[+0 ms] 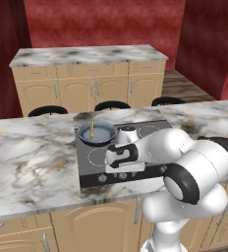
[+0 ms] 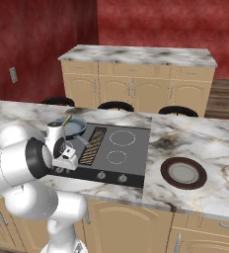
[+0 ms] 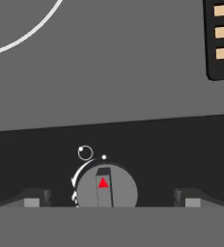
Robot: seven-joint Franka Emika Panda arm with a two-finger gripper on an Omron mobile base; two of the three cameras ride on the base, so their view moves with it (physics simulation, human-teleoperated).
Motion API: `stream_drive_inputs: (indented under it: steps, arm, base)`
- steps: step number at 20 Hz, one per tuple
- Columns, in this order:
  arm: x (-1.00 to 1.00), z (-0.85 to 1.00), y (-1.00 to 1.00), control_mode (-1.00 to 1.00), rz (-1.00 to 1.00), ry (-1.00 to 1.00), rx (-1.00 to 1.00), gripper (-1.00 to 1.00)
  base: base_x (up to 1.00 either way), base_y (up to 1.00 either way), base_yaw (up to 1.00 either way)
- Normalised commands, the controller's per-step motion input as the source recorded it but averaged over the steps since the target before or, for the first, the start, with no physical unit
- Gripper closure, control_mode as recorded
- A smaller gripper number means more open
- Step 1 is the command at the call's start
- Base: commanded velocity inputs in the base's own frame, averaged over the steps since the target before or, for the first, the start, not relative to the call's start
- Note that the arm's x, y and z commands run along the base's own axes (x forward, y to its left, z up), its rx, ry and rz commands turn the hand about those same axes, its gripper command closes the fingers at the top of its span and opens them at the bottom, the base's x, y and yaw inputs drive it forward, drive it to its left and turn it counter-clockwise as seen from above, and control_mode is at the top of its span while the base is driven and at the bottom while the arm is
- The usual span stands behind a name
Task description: Pick up the butter stick and place it in the pan. Then turn on the burner for the pan.
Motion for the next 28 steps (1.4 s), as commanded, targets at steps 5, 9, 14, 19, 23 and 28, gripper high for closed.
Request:
stream_drive_inputs:
  steps: [5,9,14,19,23,28]
  arm:
    - [0.0,-0.02,0.0,-1.0,0.0,0.0,0.0,1.0]
    - [0.0,0.0,0.0,-1.0,0.0,0.0,0.0,1.0]
    - [0.0,-0.01,0.0,-1.0,0.01,0.0,0.0,1.0]
    - [0.0,-0.01,0.0,-1.0,0.15,0.0,0.0,1.0]
    - [0.0,-0.03,0.0,-1.0,0.23,0.0,0.0,1.0]
    - [0.0,-0.09,0.0,-1.0,0.23,0.0,0.0,1.0]
  base:
    - [0.0,0.0,0.0]
    - [0.0,0.0,0.0]
    - [0.0,0.0,0.0]
    - [0.0,0.0,0.0]
    - [0.0,0.0,0.0]
    - [0.0,0.0,0.0]
